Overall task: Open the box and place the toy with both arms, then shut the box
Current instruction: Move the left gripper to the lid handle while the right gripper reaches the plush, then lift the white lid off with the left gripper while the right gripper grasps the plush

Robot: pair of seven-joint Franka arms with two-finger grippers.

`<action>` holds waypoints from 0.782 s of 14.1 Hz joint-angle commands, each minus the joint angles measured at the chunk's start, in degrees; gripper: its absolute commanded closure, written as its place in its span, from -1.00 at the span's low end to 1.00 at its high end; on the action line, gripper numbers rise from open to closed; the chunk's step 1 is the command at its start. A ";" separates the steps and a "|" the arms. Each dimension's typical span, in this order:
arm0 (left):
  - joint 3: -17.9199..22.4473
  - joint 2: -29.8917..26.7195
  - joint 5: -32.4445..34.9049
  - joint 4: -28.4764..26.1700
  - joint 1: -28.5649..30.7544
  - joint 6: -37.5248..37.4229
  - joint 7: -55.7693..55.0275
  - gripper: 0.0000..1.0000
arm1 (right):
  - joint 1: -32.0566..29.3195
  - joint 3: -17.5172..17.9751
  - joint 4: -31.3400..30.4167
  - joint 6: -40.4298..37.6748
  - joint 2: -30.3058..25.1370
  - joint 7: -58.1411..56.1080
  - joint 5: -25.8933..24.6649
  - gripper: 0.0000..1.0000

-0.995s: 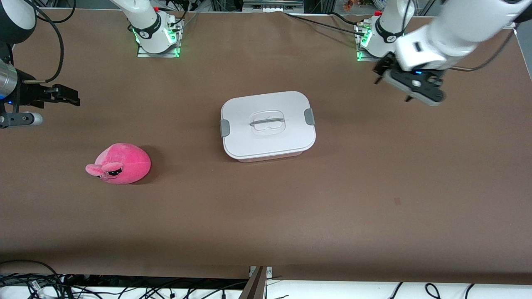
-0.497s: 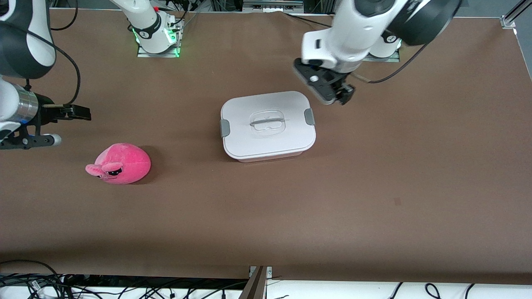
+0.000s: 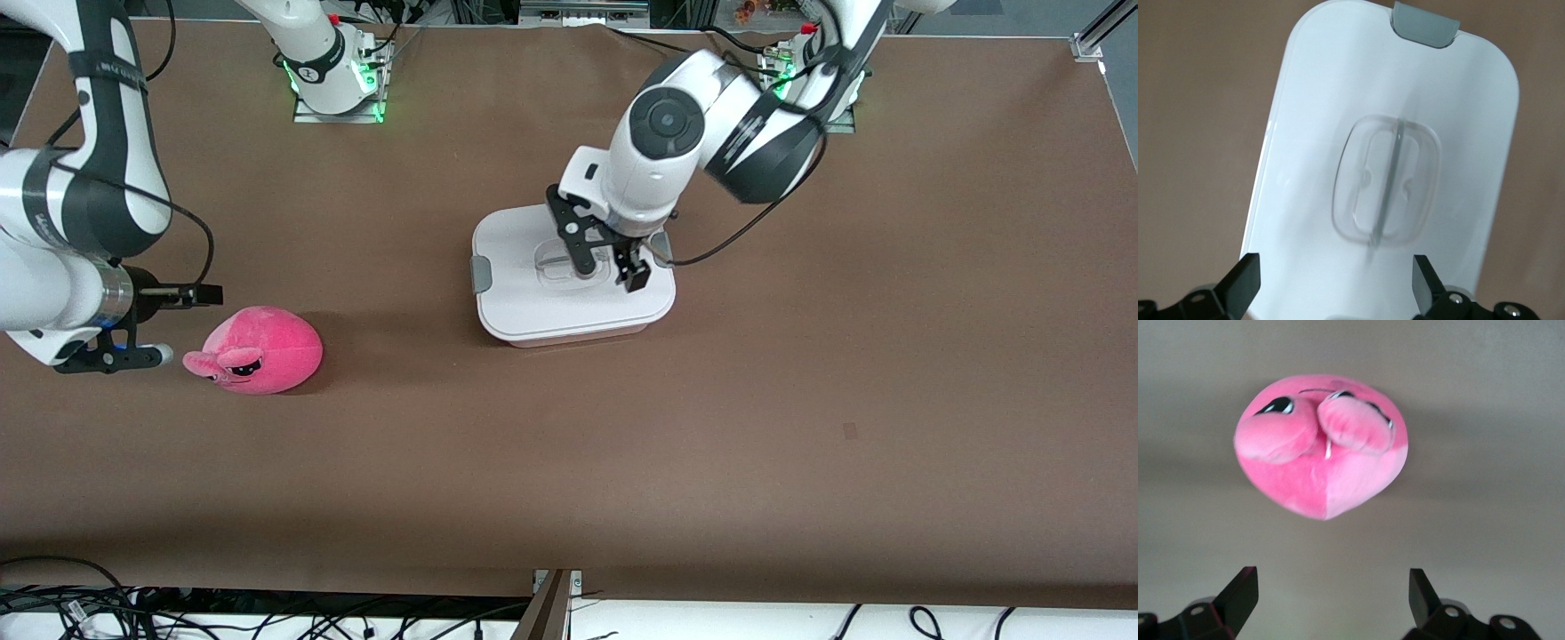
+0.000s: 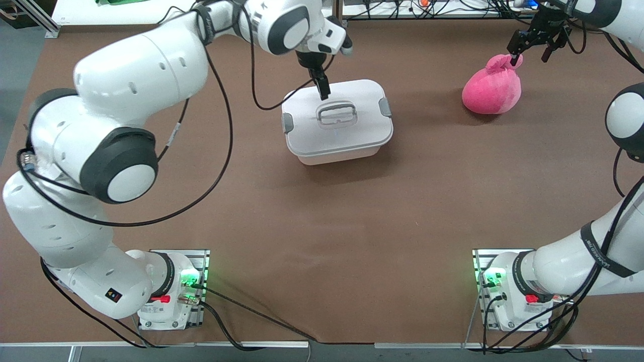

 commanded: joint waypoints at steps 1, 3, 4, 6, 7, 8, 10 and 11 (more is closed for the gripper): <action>0.90 3.32 4.40 2.44 -3.91 2.23 1.92 -1.00 | -0.51 0.54 -4.14 5.44 -0.89 0.32 0.65 -1.00; 0.90 3.94 4.68 2.27 -4.88 2.50 1.92 -1.00 | -0.51 0.45 -6.69 8.52 -0.80 0.32 2.14 -1.00; 0.90 4.21 4.77 2.26 -5.06 2.50 1.92 -1.00 | -0.51 0.45 -7.66 9.75 -0.80 0.32 2.41 -1.00; 0.90 4.12 4.77 1.57 -5.49 2.50 2.01 -0.88 | -0.51 0.45 -8.63 11.69 -0.45 0.32 3.20 -1.00; 0.90 4.12 4.77 1.39 -5.58 2.50 2.09 -0.45 | -0.51 0.45 -8.90 12.92 -0.01 0.32 3.38 -1.00; 0.90 4.21 4.77 1.21 -5.67 2.50 2.01 0.15 | -0.51 0.54 -9.25 14.41 0.69 0.32 3.38 -1.00; 0.99 4.47 4.68 1.21 -5.59 2.50 1.39 0.48 | -0.51 0.54 -9.51 16.70 1.66 0.23 3.46 -1.00; 0.99 4.82 4.77 1.21 -5.32 2.50 1.39 0.68 | -0.51 0.63 -9.51 17.06 1.84 0.23 3.46 -1.00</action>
